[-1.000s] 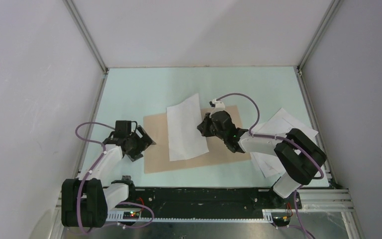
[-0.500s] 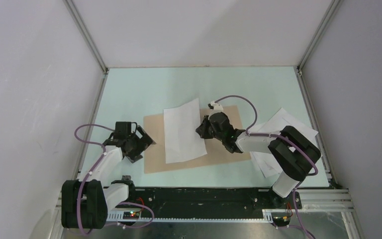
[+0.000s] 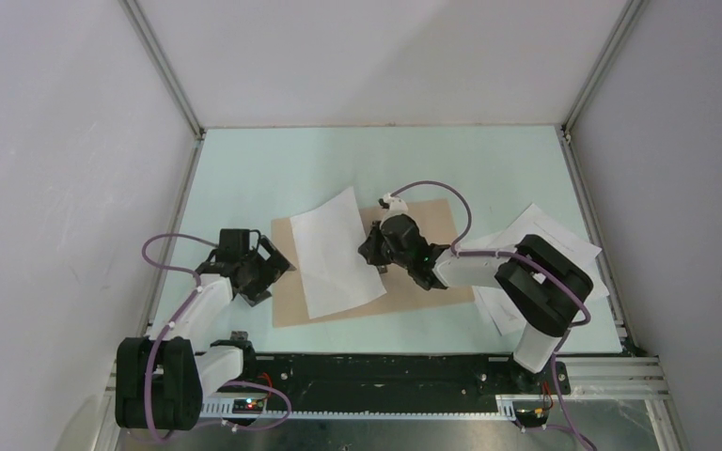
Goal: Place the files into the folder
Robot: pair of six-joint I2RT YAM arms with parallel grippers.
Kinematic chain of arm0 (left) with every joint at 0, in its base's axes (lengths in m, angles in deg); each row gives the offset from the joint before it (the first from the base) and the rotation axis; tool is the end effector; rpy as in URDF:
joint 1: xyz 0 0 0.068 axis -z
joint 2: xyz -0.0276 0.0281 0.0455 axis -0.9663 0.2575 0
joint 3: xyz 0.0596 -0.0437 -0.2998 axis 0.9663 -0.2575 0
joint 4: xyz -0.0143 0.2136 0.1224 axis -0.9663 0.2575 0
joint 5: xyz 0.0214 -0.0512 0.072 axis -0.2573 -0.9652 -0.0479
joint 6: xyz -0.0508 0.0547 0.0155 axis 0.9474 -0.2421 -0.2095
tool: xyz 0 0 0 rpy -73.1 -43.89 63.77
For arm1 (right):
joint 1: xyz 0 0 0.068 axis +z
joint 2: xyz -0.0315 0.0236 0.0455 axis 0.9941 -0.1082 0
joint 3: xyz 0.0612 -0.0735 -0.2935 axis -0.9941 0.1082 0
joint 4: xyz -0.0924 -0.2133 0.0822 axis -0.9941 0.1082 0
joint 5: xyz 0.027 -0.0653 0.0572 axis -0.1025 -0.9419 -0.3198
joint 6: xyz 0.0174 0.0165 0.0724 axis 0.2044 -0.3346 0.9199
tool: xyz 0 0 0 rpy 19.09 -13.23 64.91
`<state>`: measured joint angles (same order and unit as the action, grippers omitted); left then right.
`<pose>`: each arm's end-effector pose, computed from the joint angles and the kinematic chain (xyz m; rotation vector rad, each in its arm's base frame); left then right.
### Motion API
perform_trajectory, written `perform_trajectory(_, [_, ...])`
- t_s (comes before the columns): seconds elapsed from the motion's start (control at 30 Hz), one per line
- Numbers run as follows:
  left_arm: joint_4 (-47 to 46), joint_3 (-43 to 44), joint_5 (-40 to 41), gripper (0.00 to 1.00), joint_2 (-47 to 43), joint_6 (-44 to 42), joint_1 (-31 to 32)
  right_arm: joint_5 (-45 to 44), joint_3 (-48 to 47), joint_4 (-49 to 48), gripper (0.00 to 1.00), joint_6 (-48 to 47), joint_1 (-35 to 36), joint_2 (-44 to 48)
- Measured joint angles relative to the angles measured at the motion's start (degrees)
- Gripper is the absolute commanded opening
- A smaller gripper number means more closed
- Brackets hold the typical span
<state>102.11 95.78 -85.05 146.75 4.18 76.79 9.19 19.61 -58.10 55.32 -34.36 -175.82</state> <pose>0.1689 -0.0131 0.1785 -0.9824 2.4988 -0.4438 0.2503 0.2841 0.2063 -0.1950 2.1693 0.8139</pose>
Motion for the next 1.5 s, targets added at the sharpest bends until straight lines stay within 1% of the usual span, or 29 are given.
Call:
perform_trajectory(0.3, [-0.1,0.0,0.0,1.00,0.0,0.1,0.2,-3.3,-3.1,3.0,0.00,2.2,0.4,-3.0])
perform_trajectory(0.63, [-0.2,0.0,0.0,1.00,0.0,0.1,0.4,-4.6,-4.2,4.4,0.00,3.2,-1.9,-3.1])
perform_trajectory(1.0, [-0.7,0.0,0.0,1.00,0.3,0.2,0.7,-5.0,-5.2,4.9,0.00,3.2,3.2,-5.4])
perform_trajectory(1.27, [-0.8,0.0,0.0,1.00,0.4,0.6,0.8,-5.8,-5.2,5.2,0.00,5.5,3.2,-6.1])
perform_trajectory(1.5, [-1.0,0.0,0.0,1.00,0.4,0.6,1.0,-6.5,-5.2,5.2,0.00,6.8,1.5,-6.1])
